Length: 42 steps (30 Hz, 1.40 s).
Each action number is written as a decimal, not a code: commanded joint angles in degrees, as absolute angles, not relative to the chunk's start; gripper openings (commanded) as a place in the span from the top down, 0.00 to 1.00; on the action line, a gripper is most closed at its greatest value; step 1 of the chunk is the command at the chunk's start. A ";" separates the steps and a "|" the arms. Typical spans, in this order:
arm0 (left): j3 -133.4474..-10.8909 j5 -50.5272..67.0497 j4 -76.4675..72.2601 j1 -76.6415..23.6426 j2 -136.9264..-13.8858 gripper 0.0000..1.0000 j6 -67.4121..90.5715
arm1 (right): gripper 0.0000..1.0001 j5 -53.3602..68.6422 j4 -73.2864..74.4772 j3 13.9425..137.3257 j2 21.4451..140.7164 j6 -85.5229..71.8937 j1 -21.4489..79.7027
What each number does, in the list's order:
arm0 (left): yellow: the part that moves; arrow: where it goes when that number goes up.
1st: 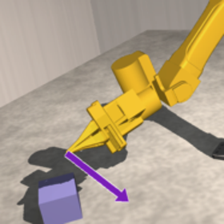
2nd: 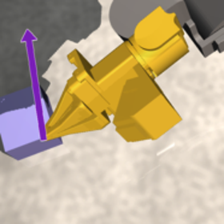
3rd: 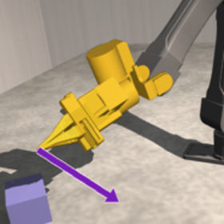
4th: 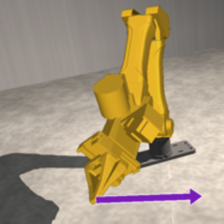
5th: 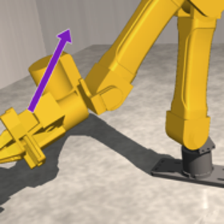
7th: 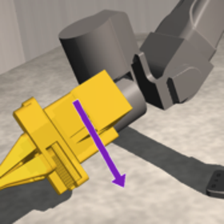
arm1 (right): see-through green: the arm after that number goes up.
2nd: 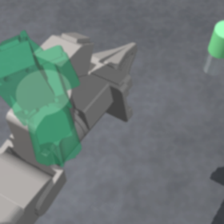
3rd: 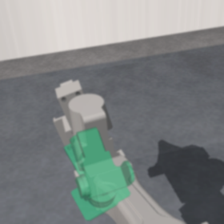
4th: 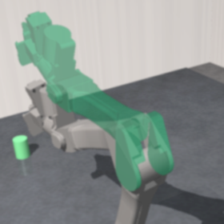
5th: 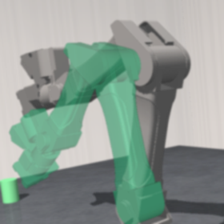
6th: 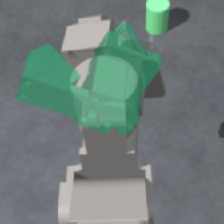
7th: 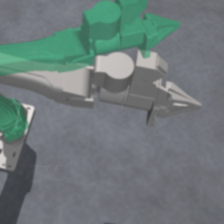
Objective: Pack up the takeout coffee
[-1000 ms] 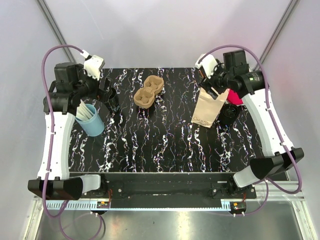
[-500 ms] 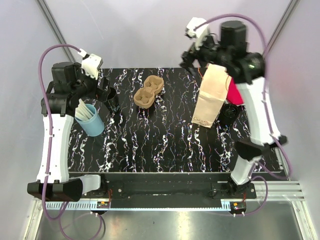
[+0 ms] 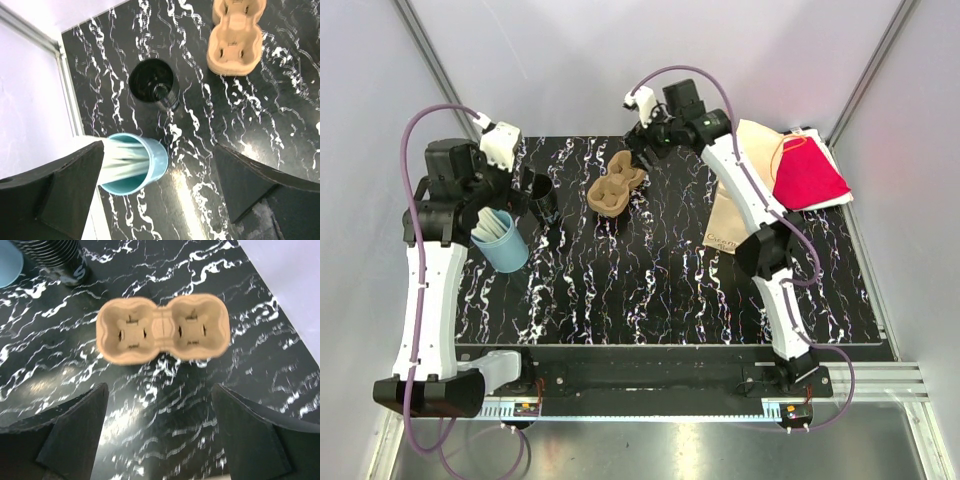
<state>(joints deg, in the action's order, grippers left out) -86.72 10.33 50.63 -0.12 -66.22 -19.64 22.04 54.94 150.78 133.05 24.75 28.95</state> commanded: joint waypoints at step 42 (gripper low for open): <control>-81.04 7.56 48.43 -0.09 -68.55 0.01 -21.45 | 0.51 33.57 25.75 149.15 153.98 22.68 29.97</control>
